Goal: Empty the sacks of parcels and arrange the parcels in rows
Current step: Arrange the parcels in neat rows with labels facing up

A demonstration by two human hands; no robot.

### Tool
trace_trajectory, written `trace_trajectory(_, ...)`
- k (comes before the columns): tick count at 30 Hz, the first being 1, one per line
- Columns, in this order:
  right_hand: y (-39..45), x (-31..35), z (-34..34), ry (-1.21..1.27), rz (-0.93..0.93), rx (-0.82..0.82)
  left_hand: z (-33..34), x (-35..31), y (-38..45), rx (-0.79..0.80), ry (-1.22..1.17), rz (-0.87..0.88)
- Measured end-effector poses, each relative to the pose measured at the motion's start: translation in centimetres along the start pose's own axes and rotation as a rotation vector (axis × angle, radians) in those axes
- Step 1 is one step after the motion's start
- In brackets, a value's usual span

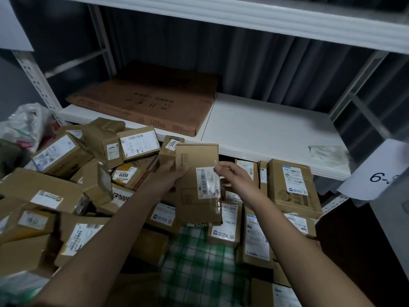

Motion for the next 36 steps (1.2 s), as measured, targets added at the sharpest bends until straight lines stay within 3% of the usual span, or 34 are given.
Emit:
trace_trajectory(9,-2.6,-7.3,-1.3,0.225,0.175,-0.166,3.1,5.3,0.4,0.152,0.206,-0.203)
trace_trajectory(13,-4.1,-11.7,-2.1,0.395,0.263,-0.273,5.2,8.5,-0.7,0.294,0.252,-0.312)
trace_trajectory(21,-8.5,-15.5,-1.5,0.431,0.323,-0.456,6.0,13.5,-1.9,0.424,0.303,-0.425)
trace_trajectory(25,-10.7,-16.8,-2.9,0.238,0.316,-0.581,6.3,14.4,-2.3,0.469,0.380,-0.477)
trace_trajectory(32,-11.8,-17.1,-2.8,-0.013,0.284,-0.520,7.0,15.1,-4.0,0.572,0.750,-0.532)
trace_trajectory(36,-12.7,-17.4,-3.6,-0.128,0.262,-0.479,8.4,17.5,-4.5,0.602,0.883,-0.657)
Point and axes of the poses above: each hand's wrist, its own y-axis towards the middle knuckle, its own z-axis out of the palm, x = y × z, the point moved 9 cm from there along y, towards the middle knuckle, and after that the axes turned 15 degrees about x, right-handed, at the moved point
